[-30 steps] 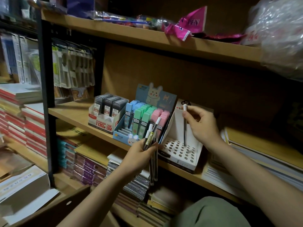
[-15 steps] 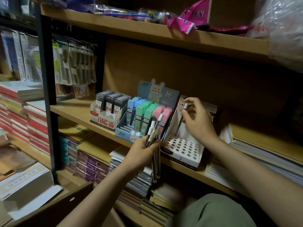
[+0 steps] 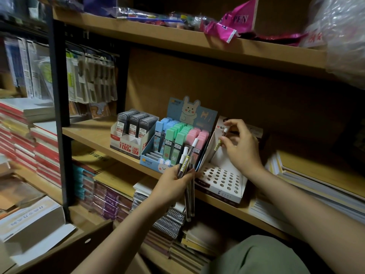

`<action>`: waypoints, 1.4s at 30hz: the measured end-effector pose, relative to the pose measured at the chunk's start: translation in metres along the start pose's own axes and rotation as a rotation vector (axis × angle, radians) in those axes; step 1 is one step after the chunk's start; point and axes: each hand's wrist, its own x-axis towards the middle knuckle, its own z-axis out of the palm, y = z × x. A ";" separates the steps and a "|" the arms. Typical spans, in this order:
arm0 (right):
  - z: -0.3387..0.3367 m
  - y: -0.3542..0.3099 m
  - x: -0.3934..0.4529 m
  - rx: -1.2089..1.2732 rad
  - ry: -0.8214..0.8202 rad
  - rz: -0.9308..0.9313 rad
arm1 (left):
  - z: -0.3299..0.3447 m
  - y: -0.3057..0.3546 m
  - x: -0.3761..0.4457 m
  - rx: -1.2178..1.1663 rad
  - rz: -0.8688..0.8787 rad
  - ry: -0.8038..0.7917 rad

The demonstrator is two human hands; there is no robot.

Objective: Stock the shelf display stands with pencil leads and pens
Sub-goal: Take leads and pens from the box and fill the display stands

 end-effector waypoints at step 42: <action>-0.002 -0.001 -0.017 0.101 0.098 0.043 | 0.001 0.001 -0.003 -0.034 0.015 0.003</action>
